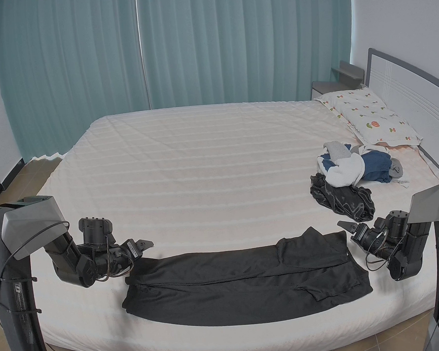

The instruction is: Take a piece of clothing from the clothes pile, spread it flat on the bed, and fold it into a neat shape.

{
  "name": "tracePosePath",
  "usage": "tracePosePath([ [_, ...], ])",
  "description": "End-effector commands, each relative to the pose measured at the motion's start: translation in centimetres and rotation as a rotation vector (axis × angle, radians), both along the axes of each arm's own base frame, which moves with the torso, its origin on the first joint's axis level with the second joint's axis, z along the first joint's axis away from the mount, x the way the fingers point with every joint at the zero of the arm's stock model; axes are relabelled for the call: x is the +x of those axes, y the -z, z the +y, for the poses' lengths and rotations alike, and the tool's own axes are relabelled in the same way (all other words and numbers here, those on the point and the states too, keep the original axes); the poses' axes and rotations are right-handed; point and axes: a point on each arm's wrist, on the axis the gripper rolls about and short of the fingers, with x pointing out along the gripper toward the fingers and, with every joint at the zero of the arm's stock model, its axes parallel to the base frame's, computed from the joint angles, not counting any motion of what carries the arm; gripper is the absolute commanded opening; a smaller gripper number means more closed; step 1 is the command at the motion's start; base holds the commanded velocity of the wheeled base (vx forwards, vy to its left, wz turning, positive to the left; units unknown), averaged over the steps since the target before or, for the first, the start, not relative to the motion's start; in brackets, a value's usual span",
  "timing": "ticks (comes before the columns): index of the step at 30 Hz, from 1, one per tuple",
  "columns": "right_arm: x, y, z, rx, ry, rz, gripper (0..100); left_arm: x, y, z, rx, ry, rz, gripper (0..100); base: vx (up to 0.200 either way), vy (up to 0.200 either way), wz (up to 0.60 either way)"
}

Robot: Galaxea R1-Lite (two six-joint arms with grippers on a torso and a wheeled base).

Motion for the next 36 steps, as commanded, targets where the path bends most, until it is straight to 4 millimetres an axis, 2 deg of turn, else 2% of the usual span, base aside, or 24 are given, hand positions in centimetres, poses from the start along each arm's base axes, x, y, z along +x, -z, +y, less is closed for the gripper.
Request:
tracePosePath([
  [1,0.0,0.0,0.1,0.0,-0.003,0.001,100,0.0,0.2,0.0,0.013,0.012,0.001,100,0.0,0.0,0.0],
  [8,0.0,0.1,0.2,0.001,-0.007,0.004,100,0.1,0.7,0.0,0.024,0.02,0.008,100,0.0,0.0,0.0],
  [9,0.0,0.1,0.2,0.001,-0.007,0.004,100,0.1,1.0,0.1,0.039,0.029,0.009,0,0.0,0.0,0.0],
  [13,-0.1,0.2,0.3,0.0,-0.009,0.009,100,0.2,1.5,0.7,0.069,0.034,0.009,0,0.0,0.0,0.0],
  [19,-0.1,0.2,0.3,0.0,-0.009,0.009,100,0.3,1.0,0.8,0.065,0.023,-0.001,0,0.0,0.0,0.0],
  [31,-0.1,0.2,0.2,0.001,-0.007,0.01,100,1.6,0.1,1.8,-0.046,-0.111,-0.022,0,0.0,0.0,0.0],
  [36,-0.1,0.2,0.2,0.001,-0.007,0.01,100,1.7,0.3,1.7,-0.052,-0.114,-0.016,0,0.0,0.0,0.0],
])
